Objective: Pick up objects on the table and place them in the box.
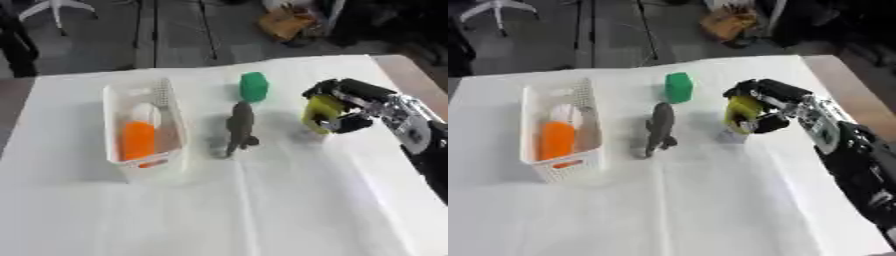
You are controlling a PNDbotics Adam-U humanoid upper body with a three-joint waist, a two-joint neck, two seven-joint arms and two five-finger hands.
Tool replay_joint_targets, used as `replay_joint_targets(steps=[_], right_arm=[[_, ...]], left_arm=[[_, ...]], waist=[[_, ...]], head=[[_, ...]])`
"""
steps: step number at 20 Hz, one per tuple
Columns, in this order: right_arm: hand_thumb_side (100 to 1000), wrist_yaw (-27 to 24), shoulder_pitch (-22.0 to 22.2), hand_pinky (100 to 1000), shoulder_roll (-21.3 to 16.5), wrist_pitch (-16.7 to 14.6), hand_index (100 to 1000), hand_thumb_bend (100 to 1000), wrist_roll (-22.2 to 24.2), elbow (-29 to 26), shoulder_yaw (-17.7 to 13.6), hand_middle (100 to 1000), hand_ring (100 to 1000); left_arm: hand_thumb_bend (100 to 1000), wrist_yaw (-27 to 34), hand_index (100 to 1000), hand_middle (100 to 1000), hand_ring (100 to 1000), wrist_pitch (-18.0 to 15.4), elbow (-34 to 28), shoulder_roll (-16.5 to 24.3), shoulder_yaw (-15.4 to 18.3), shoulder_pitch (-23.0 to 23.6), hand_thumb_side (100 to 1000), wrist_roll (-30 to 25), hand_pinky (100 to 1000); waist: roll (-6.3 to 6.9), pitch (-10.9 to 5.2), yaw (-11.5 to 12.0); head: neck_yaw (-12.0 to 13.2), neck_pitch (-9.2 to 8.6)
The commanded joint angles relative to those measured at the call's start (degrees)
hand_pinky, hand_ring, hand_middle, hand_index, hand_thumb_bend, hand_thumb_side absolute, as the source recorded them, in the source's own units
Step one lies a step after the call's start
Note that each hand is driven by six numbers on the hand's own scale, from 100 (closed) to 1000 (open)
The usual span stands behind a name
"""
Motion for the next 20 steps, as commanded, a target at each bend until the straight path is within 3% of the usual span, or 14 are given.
replay_joint_targets(steps=[1,7,8,13,14,20], right_arm=[[195,-1.5,-0.9,100,-3.0,-0.2,732,290,-1.9,-5.6,-0.6,750,190],[150,-4.4,-1.8,100,-3.7,0.8,730,330,-3.2,-11.6,-0.2,748,188],[107,-5.3,-2.3,100,-3.7,1.0,720,319,-3.4,-12.6,0.1,748,184],[100,-11.9,-4.1,100,-3.6,2.2,703,282,-1.7,-15.3,1.8,746,177],[100,-13.6,-4.8,100,-3.3,2.3,681,178,-1.0,-15.7,2.4,739,164],[100,-26.9,-10.5,100,-1.6,5.5,664,100,3.5,-15.0,5.8,737,158]], left_arm=[[399,0.0,878,840,731,0.0,-0.9,1.0,0.3,-0.6,1000,0.1,450],[399,0.0,877,840,731,0.0,-0.9,1.1,0.3,-0.5,1000,0.1,451],[400,0.0,877,840,732,0.0,-0.8,1.1,0.2,-0.4,1000,0.1,450],[400,0.0,877,840,732,0.1,-0.8,1.1,0.1,-0.4,1000,0.0,451],[400,0.0,877,840,733,0.1,-0.8,1.1,0.1,-0.5,1000,0.0,452],[399,0.2,877,840,734,0.0,-0.8,1.0,-0.4,-0.7,1000,-0.4,453]], waist=[[0.19,-1.83,-0.1],[0.08,-2.10,-0.2],[0.05,-2.18,-0.1],[-0.05,-2.32,0.0],[-0.06,-2.37,0.2],[-0.25,-2.68,0.9]], head=[[0.0,0.32],[-0.3,0.36],[-0.3,0.37],[-0.4,0.35],[-0.6,0.36],[-1.0,0.39]])
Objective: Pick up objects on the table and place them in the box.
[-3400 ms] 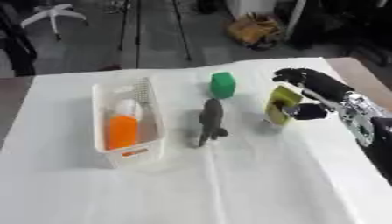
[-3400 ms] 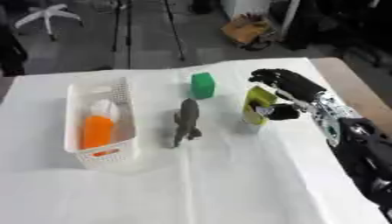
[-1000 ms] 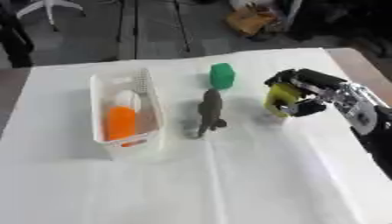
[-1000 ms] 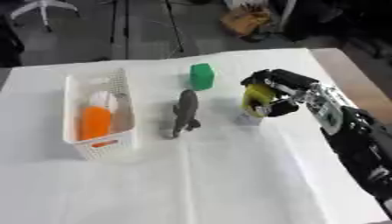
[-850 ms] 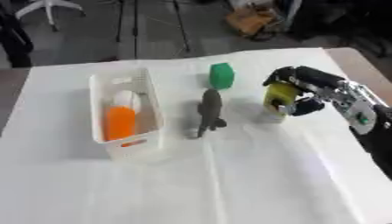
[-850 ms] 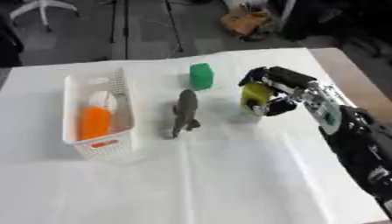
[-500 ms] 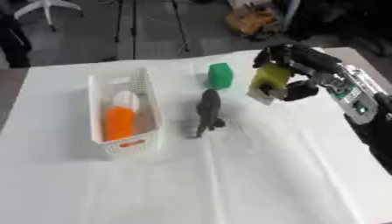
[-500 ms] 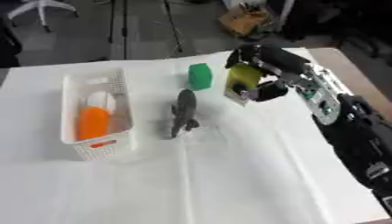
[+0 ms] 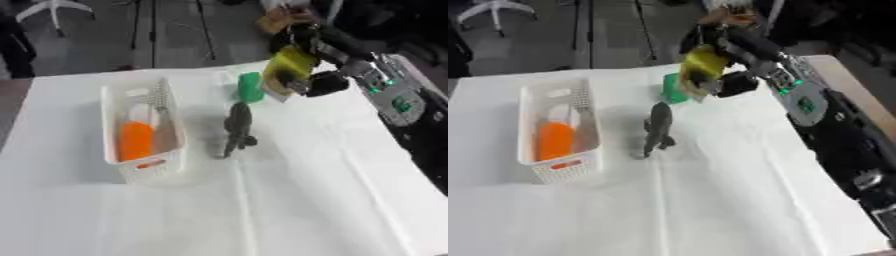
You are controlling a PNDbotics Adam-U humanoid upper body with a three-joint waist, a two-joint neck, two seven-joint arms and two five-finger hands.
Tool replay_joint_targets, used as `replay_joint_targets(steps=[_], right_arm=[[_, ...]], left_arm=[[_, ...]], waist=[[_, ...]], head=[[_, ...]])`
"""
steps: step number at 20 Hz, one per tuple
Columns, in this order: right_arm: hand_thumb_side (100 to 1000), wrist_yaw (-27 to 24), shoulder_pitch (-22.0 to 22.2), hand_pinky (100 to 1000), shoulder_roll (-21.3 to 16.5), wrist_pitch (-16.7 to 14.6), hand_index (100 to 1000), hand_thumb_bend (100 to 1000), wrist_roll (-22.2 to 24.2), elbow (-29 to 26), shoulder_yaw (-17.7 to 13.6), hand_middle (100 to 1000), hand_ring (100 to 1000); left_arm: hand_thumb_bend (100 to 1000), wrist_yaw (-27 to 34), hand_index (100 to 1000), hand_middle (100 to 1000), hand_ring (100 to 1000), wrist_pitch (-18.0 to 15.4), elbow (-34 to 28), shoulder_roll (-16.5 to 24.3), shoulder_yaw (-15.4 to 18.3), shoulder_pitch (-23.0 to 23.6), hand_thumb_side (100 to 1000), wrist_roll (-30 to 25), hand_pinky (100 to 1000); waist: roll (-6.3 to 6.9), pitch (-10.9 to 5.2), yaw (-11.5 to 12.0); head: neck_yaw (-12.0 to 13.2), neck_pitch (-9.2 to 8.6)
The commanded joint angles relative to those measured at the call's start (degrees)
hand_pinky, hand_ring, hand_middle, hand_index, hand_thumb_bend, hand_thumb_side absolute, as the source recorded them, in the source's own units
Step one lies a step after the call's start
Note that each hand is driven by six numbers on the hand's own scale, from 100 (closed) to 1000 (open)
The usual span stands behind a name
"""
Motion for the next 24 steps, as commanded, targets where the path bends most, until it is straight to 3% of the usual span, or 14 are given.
replay_joint_targets(steps=[1,10,15,24], right_arm=[[100,-6.0,-3.0,100,-0.7,1.5,663,100,2.2,-0.6,0.9,737,158],[100,-10.0,-8.0,100,1.4,2.2,664,100,6.1,2.5,3.2,739,156],[100,-10.3,-10.5,100,4.1,2.2,659,100,7.7,6.0,4.4,739,154],[100,-10.9,-13.5,100,8.0,4.2,640,100,3.8,9.5,5.3,736,160]], left_arm=[[398,0.3,877,840,734,0.0,-0.8,1.0,-0.2,-0.9,1000,-0.4,453],[396,0.8,877,840,735,0.0,-0.7,0.7,-1.0,-1.5,1000,-1.1,456],[396,1.3,877,840,735,-0.1,-0.8,0.2,-2.0,-2.3,1000,-1.9,457],[394,1.9,877,840,736,-0.1,-0.7,-0.3,-2.9,-3.2,1000,-2.7,457]], waist=[[-0.29,-2.42,0.3],[-0.62,-2.69,1.4],[-1.03,-2.82,3.7],[-1.04,-2.59,5.9]], head=[[-0.5,0.39],[-1.1,0.16],[-1.7,-0.49],[-2.4,-1.26]])
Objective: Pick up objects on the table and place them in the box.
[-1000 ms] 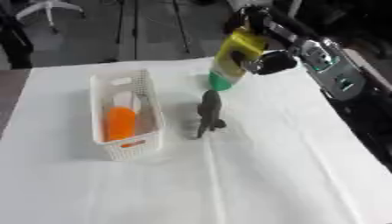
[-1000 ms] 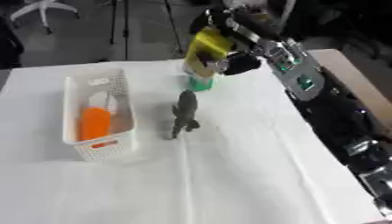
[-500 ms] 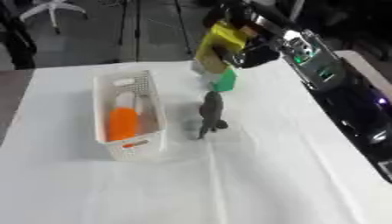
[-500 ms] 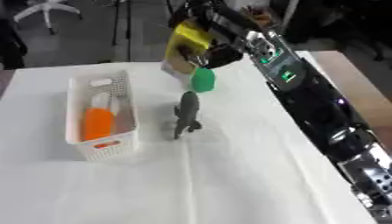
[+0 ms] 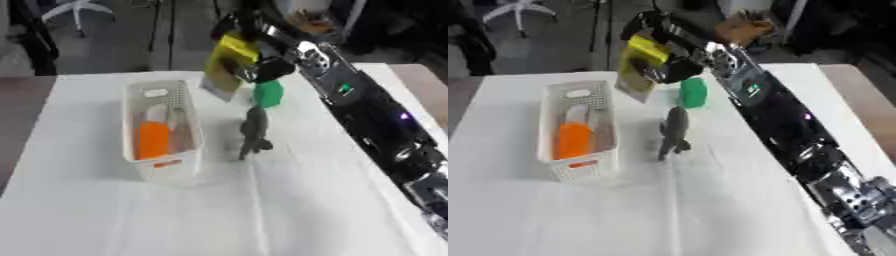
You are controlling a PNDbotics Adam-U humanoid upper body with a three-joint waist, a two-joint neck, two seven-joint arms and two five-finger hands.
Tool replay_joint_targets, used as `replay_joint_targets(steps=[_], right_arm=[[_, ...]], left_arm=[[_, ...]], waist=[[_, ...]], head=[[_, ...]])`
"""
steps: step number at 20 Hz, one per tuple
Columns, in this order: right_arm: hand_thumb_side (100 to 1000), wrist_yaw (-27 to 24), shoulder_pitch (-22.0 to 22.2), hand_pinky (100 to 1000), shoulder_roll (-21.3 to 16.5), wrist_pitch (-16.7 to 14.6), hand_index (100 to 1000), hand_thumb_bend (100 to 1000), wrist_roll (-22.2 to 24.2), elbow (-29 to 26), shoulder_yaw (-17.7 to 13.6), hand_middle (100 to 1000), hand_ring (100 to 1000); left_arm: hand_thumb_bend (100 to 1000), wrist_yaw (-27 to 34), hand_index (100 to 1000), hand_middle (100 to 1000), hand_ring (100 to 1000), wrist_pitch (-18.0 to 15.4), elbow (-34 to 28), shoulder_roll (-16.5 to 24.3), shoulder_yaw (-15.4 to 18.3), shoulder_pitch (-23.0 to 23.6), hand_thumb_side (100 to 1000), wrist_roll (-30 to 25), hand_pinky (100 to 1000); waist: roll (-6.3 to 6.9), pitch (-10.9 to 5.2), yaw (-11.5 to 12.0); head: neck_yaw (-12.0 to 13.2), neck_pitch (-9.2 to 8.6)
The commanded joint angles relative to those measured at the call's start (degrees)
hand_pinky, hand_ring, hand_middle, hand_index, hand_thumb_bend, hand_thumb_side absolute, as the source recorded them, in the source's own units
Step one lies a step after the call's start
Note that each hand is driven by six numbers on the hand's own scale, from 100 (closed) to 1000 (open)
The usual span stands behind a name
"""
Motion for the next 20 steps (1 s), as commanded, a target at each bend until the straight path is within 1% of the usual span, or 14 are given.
replay_joint_targets(steps=[1,6,10,13,20], right_arm=[[100,-0.8,-1.9,100,-0.2,0.8,640,100,-2.0,0.2,-0.2,736,160],[100,-2.0,-2.8,100,1.4,2.6,627,100,-4.7,-0.2,0.4,732,165],[100,-1.8,-2.8,100,2.3,3.0,623,100,-4.8,-0.8,1.3,733,163],[100,-0.6,-2.8,100,3.9,2.7,622,100,-3.7,-0.6,2.6,733,160],[100,2.1,-2.5,100,6.1,1.0,621,100,-2.0,0.5,4.2,733,157]], left_arm=[[394,0.4,877,840,736,-0.1,-0.7,0.4,-0.2,-1.2,1000,-0.4,457],[394,0.6,877,840,737,-0.1,-0.7,0.3,-0.3,-1.4,1000,-0.6,457],[394,0.5,877,840,737,-0.1,-0.7,0.3,-0.3,-1.3,1000,-0.6,457],[395,0.5,877,840,737,-0.1,-0.7,0.3,-0.3,-1.3,1000,-0.6,457],[395,0.5,877,841,737,-0.2,-0.7,0.3,-0.3,-1.2,1000,-0.7,456]], waist=[[-0.62,-2.23,0.2],[-0.49,-2.13,0.7],[-0.42,-2.11,0.8],[-0.20,-2.09,0.9],[-0.10,-1.94,0.8]], head=[[-0.3,-0.73],[-0.5,-1.10],[-0.6,-1.22],[-0.7,-1.21],[-0.7,-1.23]])
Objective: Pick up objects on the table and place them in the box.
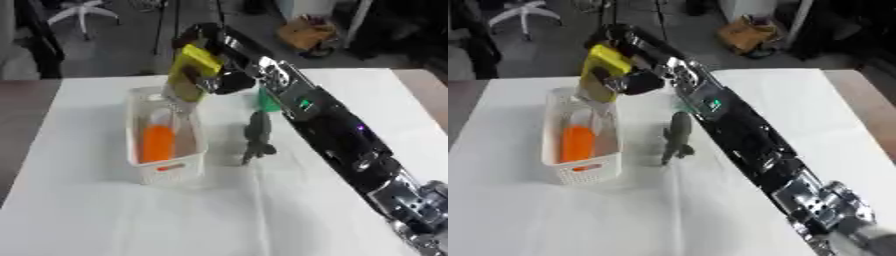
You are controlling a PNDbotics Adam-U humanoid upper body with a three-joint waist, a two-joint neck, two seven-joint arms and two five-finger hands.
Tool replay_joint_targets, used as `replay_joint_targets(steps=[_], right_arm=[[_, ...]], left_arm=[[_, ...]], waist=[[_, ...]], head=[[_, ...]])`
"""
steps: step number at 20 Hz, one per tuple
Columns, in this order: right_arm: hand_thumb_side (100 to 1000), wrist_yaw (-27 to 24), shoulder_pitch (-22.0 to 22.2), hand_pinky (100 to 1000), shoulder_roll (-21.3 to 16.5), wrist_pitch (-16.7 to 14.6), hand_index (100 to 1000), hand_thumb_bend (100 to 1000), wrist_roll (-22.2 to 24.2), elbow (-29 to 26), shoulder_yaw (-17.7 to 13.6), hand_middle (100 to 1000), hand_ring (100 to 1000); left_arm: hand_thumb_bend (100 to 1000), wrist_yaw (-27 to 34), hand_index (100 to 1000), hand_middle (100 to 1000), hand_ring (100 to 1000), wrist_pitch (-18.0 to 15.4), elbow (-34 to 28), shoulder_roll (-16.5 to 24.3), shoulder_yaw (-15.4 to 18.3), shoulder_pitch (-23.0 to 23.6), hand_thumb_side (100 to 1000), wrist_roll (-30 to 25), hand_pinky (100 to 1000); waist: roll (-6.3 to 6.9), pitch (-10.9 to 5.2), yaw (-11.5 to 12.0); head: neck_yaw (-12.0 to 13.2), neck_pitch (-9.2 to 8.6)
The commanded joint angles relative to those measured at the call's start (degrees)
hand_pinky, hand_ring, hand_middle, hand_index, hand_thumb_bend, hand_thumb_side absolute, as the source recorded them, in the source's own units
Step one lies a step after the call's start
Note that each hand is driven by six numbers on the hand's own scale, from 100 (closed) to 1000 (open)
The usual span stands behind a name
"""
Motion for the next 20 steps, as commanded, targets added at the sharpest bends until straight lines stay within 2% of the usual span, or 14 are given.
replay_joint_targets(steps=[1,14,15,17,20], right_arm=[[100,1.4,-1.1,100,-0.1,-0.9,622,100,0.7,-0.1,0.2,734,155],[100,4.7,-0.4,100,3.0,-5.1,637,100,4.1,0.3,3.5,739,162],[235,5.0,-0.4,203,2.9,-5.6,754,100,4.5,-0.2,3.9,829,306],[450,6.3,-0.3,516,2.3,-7.1,816,100,5.9,-2.2,6.0,917,562],[467,8.4,0.3,557,2.2,-9.7,820,100,8.4,-3.4,6.5,924,590]], left_arm=[[395,0.1,877,841,737,-0.1,-0.7,0.4,0.1,-0.8,1000,-0.2,456],[395,0.1,876,841,737,0.0,-0.7,0.3,0.1,-0.7,1000,-0.2,456],[395,0.1,876,841,737,0.0,-0.7,0.3,0.1,-0.7,1000,-0.2,456],[395,0.1,876,841,737,0.0,-0.6,0.3,0.1,-0.7,1000,-0.3,456],[395,0.1,876,841,737,0.0,-0.7,0.4,0.1,-0.6,1000,-0.2,456]], waist=[[-0.11,-1.91,0.0],[-0.36,-1.99,-0.2],[-0.42,-2.01,-0.2],[-0.54,-2.07,-0.2],[-0.53,-2.10,-0.4]], head=[[-0.2,-0.69],[-0.3,-0.68],[-0.3,-0.69],[-0.4,-0.66],[-0.3,-0.68]])
